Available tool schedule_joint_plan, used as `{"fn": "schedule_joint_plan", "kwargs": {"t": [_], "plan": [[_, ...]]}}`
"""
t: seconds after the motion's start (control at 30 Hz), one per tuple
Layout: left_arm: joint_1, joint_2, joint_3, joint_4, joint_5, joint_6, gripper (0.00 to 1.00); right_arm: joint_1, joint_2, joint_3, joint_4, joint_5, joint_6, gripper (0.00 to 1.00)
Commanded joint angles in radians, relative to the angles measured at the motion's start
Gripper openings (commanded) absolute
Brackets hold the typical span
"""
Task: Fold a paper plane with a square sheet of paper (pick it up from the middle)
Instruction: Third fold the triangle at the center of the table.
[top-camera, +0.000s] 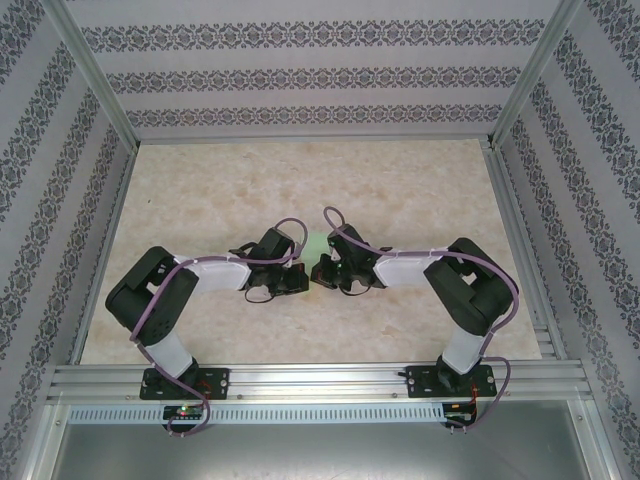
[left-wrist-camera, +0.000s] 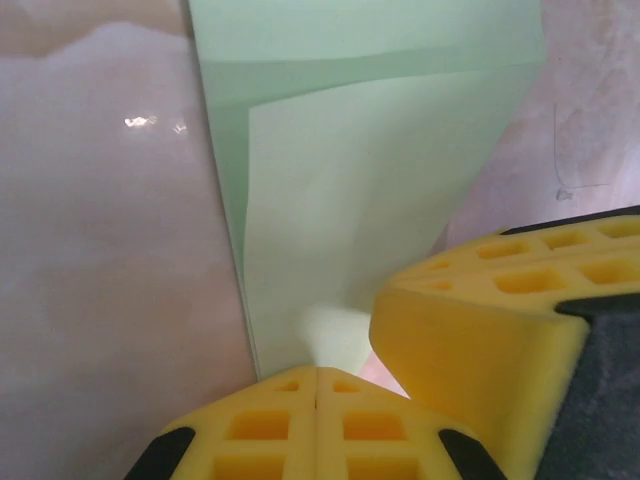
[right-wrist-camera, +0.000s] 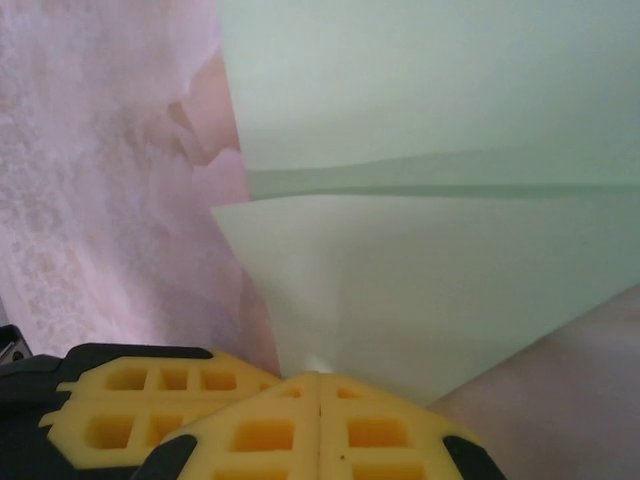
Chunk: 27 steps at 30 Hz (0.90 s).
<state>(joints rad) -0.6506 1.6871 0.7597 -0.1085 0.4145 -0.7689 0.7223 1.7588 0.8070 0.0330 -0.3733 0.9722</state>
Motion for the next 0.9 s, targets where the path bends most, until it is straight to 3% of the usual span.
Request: {"fn": "schedule_joint_plan", "kwargs": {"t": [0.0,0.3,0.87], "plan": [[-0.009,0.008,-0.043,-0.036,-0.074,-0.015,0.0,0.002,0.01,-0.019,0.041,0.027,0.035,0.02],[-0.009,0.002,-0.051,-0.035,-0.084,-0.027,0.0,-0.007,0.036,-0.027,0.014,0.015,0.033,0.01],[-0.009,0.014,-0.048,-0.133,-0.106,-0.006,0.0,-0.261,0.089,0.055,-0.092,0.058,-0.147,0.01]]}}
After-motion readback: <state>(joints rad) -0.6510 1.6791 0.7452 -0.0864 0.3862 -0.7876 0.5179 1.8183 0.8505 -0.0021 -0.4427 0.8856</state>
